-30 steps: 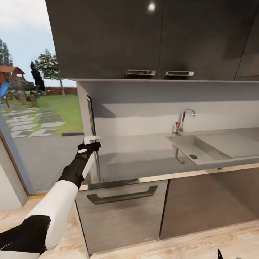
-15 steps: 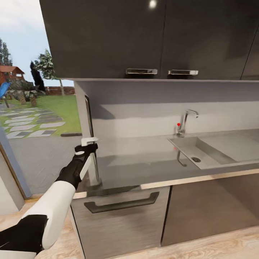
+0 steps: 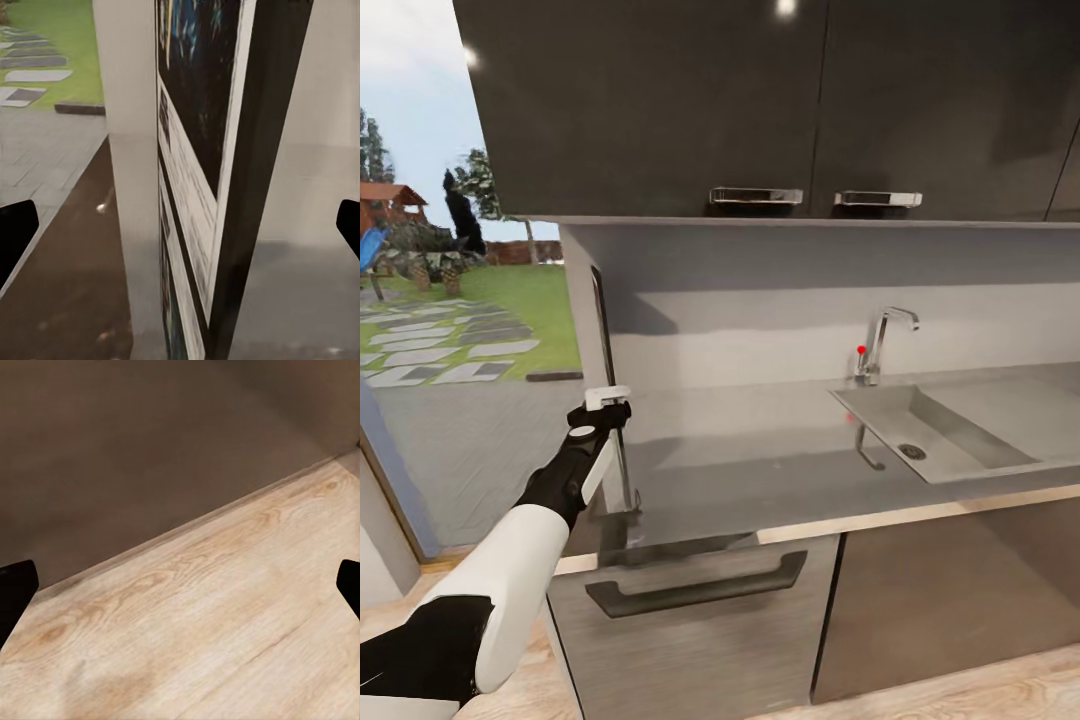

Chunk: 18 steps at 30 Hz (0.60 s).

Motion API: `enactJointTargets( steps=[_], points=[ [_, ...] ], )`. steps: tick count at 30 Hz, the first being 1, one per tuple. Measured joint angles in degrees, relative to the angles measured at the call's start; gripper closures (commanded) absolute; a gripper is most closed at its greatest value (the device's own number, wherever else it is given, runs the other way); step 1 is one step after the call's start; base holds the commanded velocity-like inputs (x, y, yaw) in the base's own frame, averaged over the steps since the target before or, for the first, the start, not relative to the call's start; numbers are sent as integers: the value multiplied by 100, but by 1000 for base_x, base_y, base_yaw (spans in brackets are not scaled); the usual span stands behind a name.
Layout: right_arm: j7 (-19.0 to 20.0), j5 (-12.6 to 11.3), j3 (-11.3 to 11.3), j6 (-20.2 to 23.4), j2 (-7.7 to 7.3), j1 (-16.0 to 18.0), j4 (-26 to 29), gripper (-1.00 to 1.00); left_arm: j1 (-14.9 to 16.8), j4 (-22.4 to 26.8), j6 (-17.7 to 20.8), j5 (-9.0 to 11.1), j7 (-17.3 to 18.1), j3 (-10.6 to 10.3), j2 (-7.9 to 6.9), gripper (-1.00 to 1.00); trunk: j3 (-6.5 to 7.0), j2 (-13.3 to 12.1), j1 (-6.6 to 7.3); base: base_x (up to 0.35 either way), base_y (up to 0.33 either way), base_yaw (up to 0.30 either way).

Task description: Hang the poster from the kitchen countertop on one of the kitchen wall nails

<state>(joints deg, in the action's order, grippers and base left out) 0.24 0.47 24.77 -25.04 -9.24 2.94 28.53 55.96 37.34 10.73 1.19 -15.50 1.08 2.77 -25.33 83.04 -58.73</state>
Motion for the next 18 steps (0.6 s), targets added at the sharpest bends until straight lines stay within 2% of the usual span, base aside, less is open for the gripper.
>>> enactJointTargets(
  steps=[8,18],
  points=[
    [-1,0,1,0,0,0,1,-100,0,-3,-3,0,5,-4,0,-100,0,0,1,105,-104,0],
    [-3,0,0,0,0,0,0,-100,0,-8,-3,0,3,3,0,-100,0,0,0,24,-21,0]
  ],
)
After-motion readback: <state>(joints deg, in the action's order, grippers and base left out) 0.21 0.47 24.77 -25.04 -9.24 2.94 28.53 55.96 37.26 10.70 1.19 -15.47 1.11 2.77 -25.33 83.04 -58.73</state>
